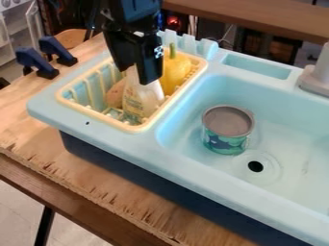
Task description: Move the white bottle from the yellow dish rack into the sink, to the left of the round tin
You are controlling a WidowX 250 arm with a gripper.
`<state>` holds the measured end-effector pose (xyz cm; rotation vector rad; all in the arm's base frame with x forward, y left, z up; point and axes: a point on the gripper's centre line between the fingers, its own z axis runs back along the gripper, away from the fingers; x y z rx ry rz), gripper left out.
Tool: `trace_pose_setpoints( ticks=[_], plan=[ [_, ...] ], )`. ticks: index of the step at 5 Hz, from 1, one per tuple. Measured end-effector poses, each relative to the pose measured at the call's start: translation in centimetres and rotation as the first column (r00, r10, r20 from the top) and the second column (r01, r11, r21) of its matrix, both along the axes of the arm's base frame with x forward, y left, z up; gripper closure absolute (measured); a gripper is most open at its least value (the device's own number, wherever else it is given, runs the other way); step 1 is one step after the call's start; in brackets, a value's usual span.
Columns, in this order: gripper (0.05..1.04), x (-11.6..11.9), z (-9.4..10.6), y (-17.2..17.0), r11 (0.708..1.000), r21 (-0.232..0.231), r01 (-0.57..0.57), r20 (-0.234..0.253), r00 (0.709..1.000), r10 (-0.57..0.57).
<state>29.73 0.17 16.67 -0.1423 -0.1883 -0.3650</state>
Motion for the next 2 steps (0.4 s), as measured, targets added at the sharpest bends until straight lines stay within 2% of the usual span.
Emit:
trace_pose_setpoints(
  ticks=[2],
  plan=[
    [0.59, 0.62, 0.36, -0.43, 0.999, 0.043, -0.015, 0.039, 0.999, 0.013]
  ],
)
